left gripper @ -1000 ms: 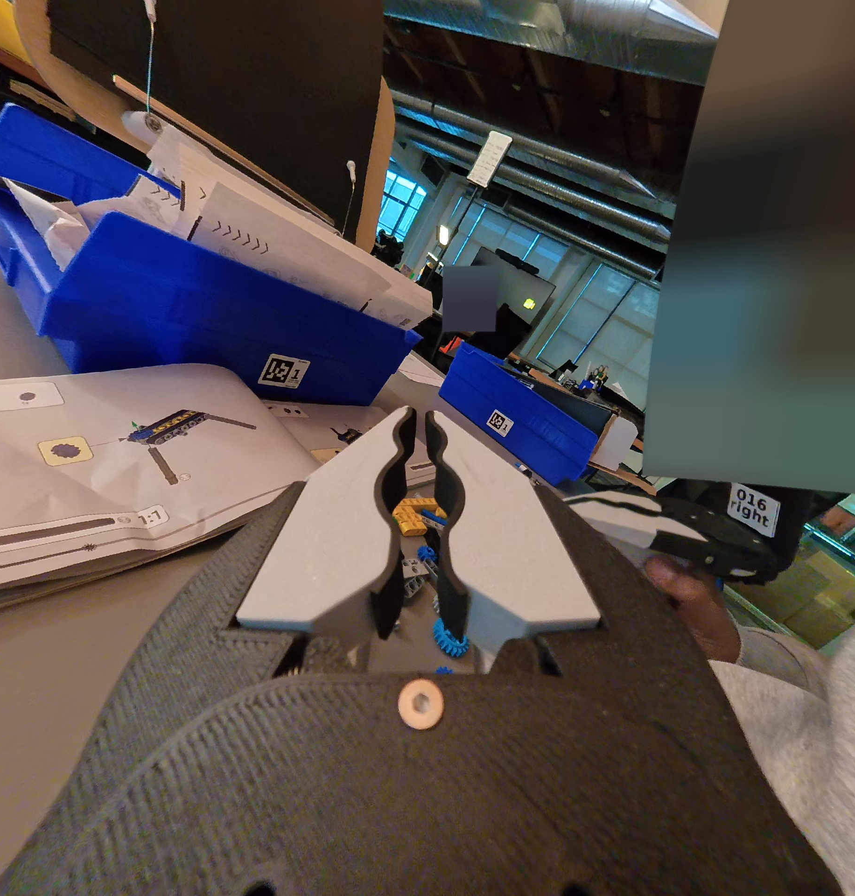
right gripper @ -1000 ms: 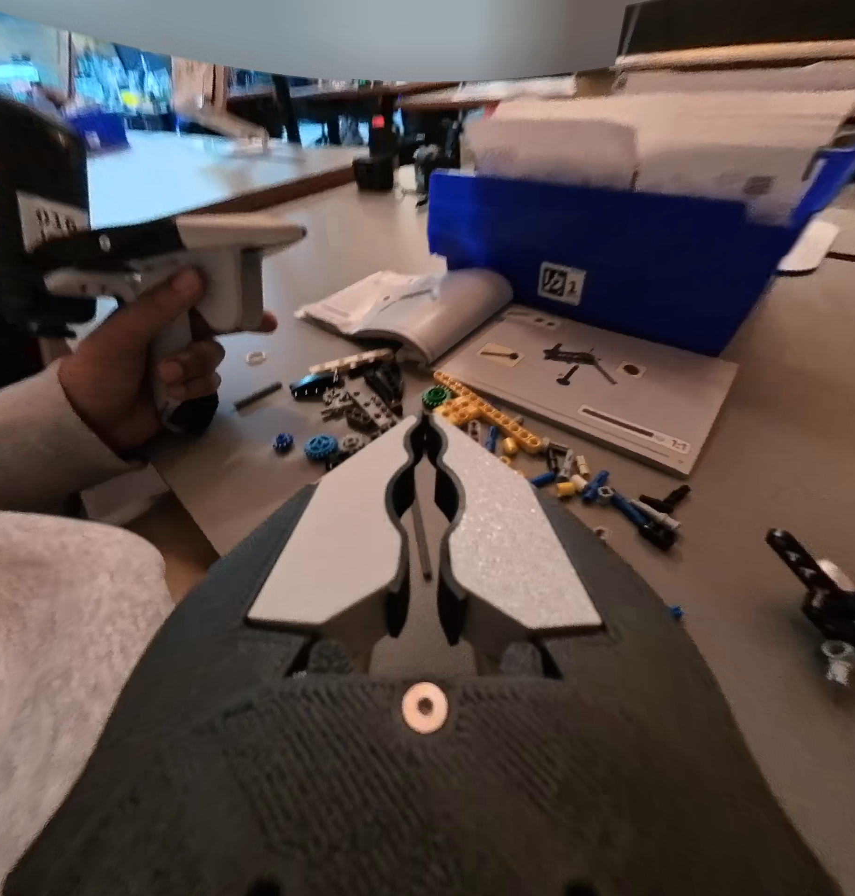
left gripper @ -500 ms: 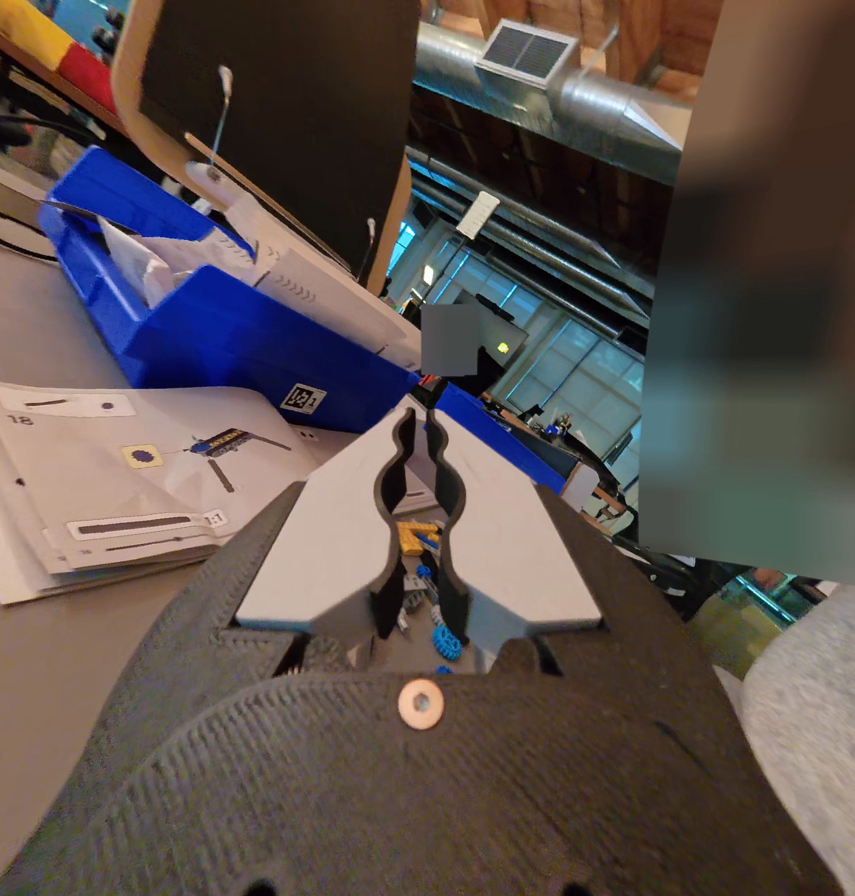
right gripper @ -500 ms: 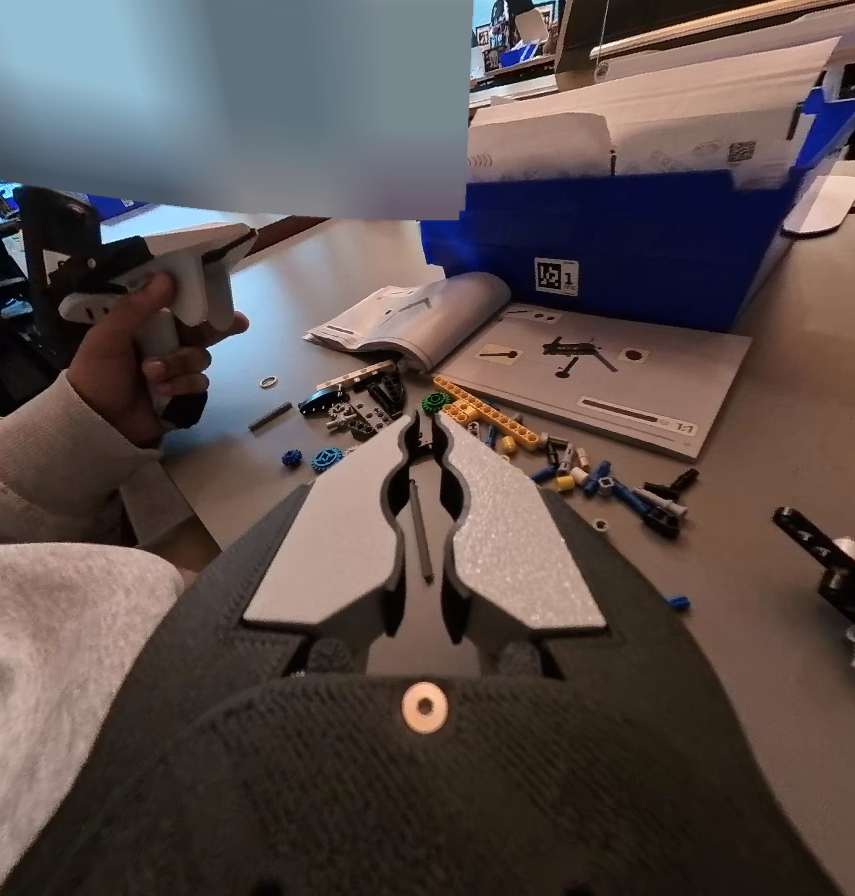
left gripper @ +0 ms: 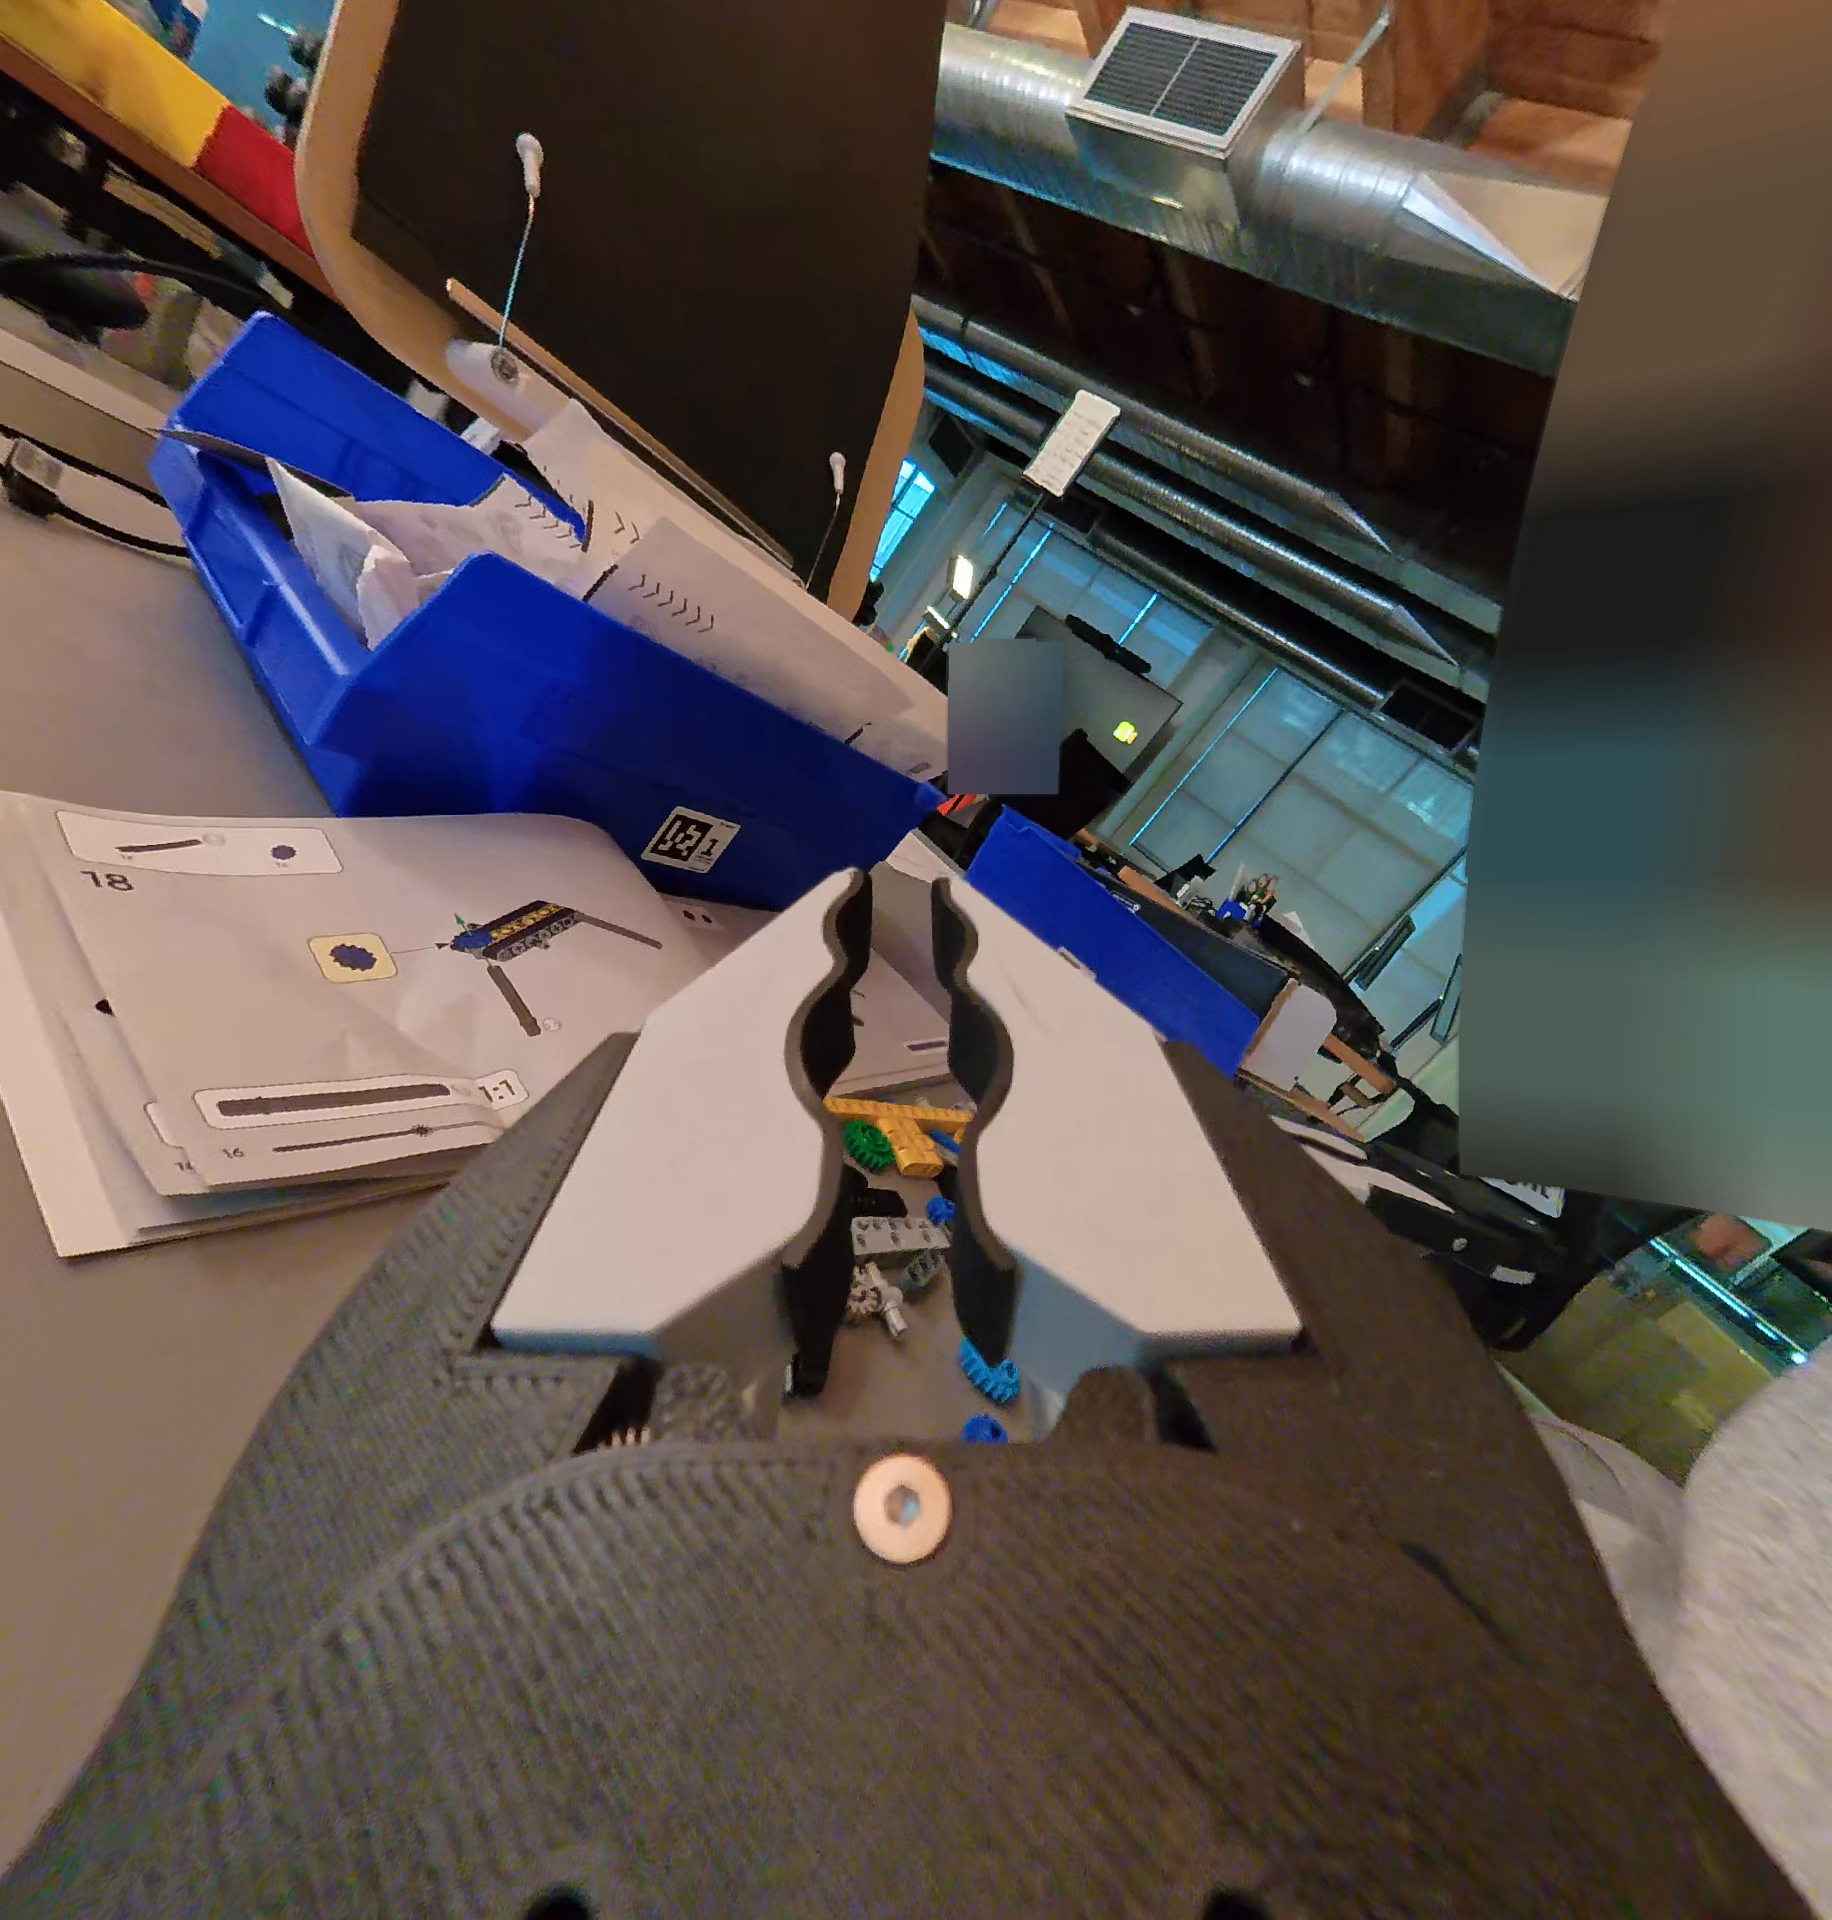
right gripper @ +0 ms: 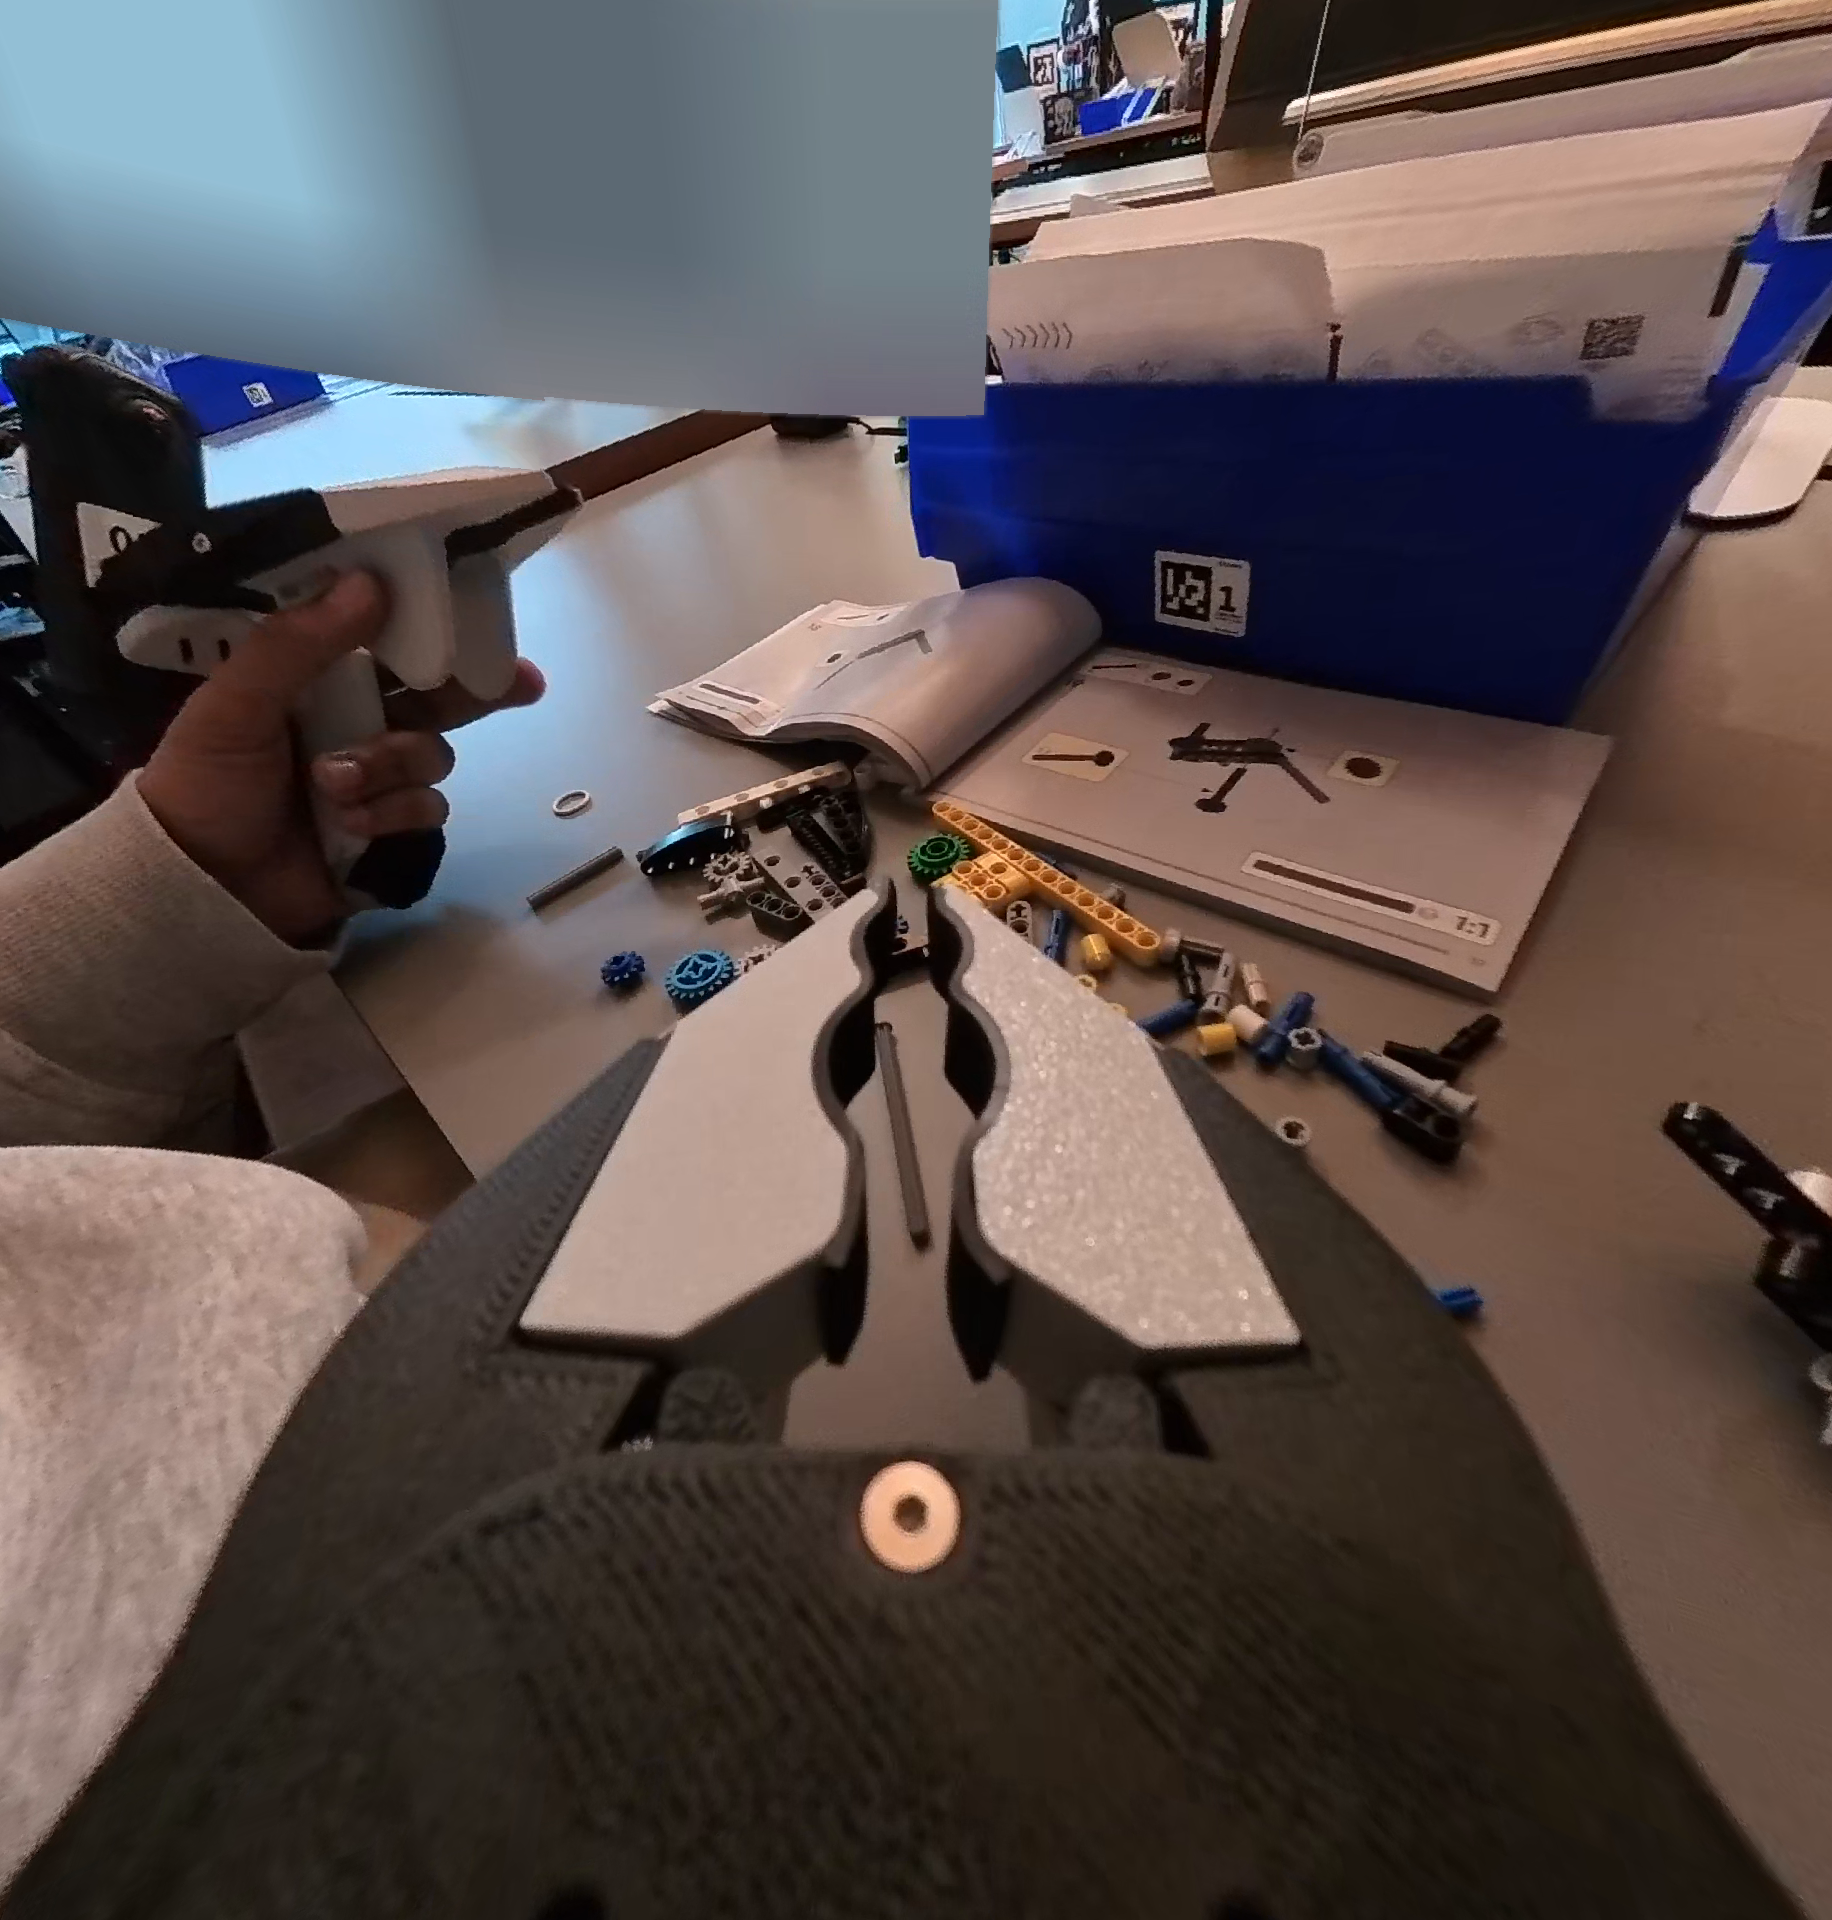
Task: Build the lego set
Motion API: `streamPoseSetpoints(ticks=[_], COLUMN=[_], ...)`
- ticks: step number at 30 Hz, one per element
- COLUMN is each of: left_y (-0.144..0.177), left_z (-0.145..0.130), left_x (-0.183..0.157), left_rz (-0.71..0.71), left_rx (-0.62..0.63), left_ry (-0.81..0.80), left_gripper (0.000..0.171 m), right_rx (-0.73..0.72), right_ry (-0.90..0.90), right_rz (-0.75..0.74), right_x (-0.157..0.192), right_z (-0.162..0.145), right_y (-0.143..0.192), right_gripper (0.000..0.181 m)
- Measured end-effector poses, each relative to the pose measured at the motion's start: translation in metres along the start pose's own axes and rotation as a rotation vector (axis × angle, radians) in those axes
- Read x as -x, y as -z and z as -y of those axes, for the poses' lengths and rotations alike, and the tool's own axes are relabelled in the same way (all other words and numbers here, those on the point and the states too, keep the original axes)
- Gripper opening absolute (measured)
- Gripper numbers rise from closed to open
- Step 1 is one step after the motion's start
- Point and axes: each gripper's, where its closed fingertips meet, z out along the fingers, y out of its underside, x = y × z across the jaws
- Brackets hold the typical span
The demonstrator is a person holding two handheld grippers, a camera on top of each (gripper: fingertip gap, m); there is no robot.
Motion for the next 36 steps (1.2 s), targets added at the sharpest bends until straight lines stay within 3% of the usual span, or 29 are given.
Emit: streamPoseSetpoints(ticks=[36], left_y=[-0.006], left_z=[-0.011], left_x=[0.005], left_rz=[0.007], left_rx=[0.045], left_ry=[-0.003], left_gripper=[0.014], right_rx=[0.009], right_ry=[-0.003], right_rz=[0.015], right_x=[0.003], right_z=[-0.004], right_y=[0.000], right_gripper=[0.006])
